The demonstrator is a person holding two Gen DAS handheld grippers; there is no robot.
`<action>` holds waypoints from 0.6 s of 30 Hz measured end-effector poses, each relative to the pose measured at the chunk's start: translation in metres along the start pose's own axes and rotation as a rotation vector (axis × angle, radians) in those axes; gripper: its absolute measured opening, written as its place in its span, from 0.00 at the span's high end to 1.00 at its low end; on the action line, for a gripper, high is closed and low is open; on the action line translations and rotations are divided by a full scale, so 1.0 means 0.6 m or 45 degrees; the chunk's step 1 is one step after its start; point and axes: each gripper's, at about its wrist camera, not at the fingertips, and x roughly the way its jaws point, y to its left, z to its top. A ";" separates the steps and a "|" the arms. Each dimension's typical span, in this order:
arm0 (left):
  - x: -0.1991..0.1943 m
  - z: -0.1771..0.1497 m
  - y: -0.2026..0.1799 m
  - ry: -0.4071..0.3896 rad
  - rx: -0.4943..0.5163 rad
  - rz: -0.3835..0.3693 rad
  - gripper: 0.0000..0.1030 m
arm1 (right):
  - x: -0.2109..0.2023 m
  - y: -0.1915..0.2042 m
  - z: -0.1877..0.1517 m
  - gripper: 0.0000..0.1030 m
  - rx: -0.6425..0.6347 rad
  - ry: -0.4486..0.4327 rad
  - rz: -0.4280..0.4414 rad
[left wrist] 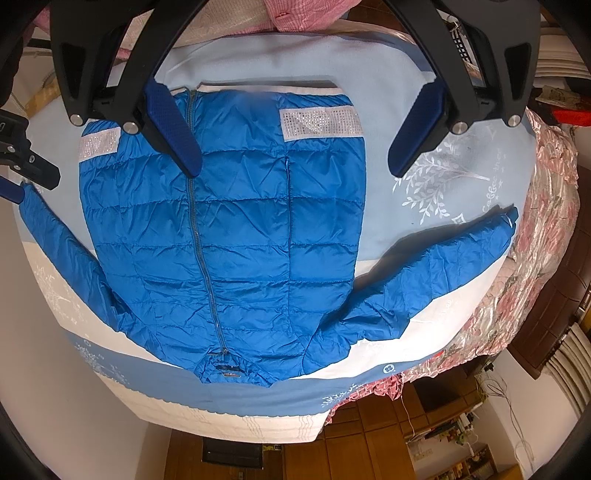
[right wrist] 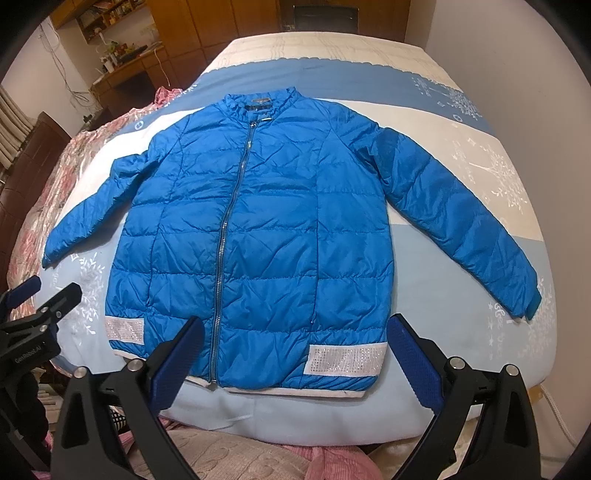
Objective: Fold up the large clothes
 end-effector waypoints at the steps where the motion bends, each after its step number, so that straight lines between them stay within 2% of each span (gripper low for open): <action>1: 0.000 0.000 0.000 0.000 0.000 0.000 0.03 | 0.000 0.000 0.000 0.04 0.000 0.001 0.000; 18: 0.000 -0.001 0.001 0.001 -0.001 -0.002 0.03 | 0.003 0.001 0.004 0.04 -0.001 0.003 0.004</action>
